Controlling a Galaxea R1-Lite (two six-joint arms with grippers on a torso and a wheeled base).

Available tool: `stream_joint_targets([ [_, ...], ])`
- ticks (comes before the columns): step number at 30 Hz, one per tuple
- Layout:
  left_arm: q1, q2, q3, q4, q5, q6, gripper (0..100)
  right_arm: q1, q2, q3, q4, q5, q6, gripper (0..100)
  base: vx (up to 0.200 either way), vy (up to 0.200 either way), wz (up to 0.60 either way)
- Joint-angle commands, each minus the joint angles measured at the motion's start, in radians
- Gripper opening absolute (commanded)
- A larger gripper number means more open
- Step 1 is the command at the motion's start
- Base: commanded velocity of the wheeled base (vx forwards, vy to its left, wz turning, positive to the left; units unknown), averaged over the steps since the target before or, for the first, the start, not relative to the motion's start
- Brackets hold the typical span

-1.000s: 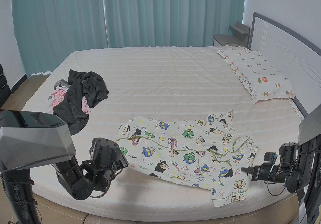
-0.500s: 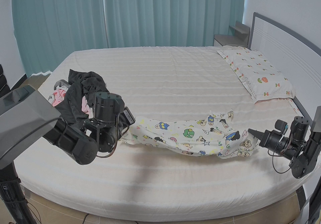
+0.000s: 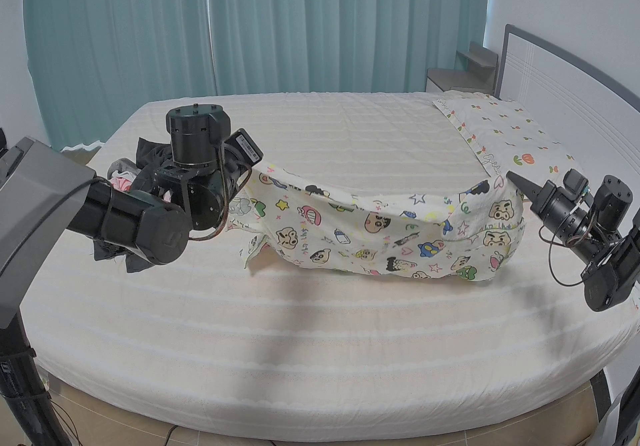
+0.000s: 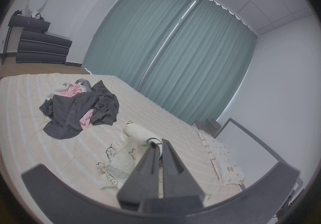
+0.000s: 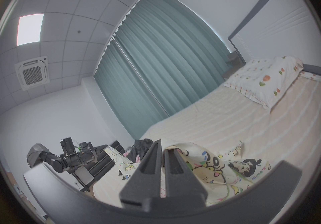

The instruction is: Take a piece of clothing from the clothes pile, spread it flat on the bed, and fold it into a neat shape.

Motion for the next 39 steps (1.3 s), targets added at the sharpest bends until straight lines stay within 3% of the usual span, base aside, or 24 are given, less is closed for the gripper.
stream_joint_targets([
  [1, 0.018, -0.001, -0.099, -0.002, 0.001, 0.012, 0, 0.004, -0.015, -0.161, 0.066, -0.026, 0.025, 0, 0.000, 0.000, 0.00],
  [5, 0.019, -0.010, -0.131, -0.013, 0.001, 0.037, 0, 0.006, -0.030, -0.209, 0.095, -0.062, 0.025, 0, 0.000, 0.000, 0.00],
  [17, 0.044, -0.117, -0.130, 0.009, -0.012, 0.075, 0, 0.032, -0.141, -0.247, 0.164, -0.065, 0.029, 0, 0.000, 0.000, 0.00],
  [35, 0.098, -0.301, 0.103, -0.021, -0.018, 0.104, 0, 0.030, -0.371, -0.265, 0.236, -0.057, 0.079, 0, 0.000, 0.000, 0.00],
  [39, 0.093, -0.349, 0.202, 0.073, -0.099, 0.110, 0, 0.030, -0.375, -0.275, 0.247, -0.057, 0.079, 0, 0.000, 0.000, 0.00],
])
